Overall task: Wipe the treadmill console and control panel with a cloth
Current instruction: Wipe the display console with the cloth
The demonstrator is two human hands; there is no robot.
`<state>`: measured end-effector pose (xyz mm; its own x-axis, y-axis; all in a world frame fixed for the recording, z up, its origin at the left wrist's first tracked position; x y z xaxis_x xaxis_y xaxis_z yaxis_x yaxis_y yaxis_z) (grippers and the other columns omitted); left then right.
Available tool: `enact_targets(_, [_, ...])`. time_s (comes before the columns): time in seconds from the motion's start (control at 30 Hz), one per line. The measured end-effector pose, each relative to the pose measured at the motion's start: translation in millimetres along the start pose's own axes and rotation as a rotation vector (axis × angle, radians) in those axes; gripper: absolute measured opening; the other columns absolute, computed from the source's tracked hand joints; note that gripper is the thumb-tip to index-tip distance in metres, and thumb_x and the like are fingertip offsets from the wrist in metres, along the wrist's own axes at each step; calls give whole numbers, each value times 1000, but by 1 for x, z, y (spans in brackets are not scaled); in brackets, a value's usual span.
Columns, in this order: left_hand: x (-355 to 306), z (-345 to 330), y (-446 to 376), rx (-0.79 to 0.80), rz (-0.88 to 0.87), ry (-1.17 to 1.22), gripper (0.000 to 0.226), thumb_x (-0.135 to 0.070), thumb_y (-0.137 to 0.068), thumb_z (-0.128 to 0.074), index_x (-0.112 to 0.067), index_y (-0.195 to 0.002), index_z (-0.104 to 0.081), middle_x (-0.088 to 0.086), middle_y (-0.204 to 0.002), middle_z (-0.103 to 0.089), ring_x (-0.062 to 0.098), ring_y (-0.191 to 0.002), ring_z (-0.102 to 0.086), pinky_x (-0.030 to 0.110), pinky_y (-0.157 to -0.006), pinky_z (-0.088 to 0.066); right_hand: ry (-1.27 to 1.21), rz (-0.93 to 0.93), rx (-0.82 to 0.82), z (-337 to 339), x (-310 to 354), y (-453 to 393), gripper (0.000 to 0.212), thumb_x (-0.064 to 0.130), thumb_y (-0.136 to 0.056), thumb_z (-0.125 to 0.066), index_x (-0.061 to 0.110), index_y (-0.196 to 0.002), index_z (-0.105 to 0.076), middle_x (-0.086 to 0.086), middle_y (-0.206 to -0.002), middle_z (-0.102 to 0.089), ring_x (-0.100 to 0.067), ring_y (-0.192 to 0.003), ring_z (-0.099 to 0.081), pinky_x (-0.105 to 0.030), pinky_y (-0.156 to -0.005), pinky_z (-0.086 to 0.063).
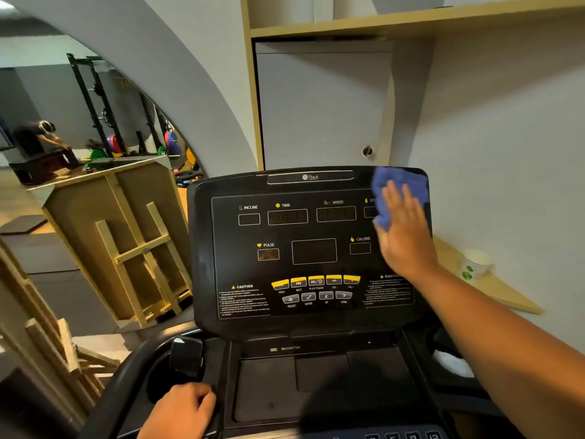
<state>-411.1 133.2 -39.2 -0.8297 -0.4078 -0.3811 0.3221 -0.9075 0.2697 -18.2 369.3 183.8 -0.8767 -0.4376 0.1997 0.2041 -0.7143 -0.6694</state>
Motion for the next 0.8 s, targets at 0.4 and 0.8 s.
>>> enact_targets(0.4, [0, 1, 1, 10, -20, 22, 30, -45, -96, -49, -26, -84, -69, -8, -88, -71, 5, -87, -65, 26, -87, -52, -67, -457, -108, -38, 83, 24, 69, 47, -104, -20, 6, -157, -6, -19, -166, -7, -38, -153, -1, -56, -124, -12])
enact_targets(0.8, [0, 1, 1, 6, -12, 28, 30, -45, -97, -50, -33, -85, -74, -13, -89, -72, 1, -87, -65, 24, -87, -51, 261, 427, 116, -75, 166, 44, 75, 34, -98, -44, 6, -158, -9, -16, -166, -4, -36, -154, 1, -48, -125, -6])
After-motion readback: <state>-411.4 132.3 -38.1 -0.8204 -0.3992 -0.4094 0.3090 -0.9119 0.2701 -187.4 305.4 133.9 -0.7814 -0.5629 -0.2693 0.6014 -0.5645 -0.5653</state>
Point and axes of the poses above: each hand's wrist, its own y-axis away from the middle knuckle, its own z-axis out of the back of the hand, x = y × z, the point moved 10 cm from there along -y, towards the middle knuckle
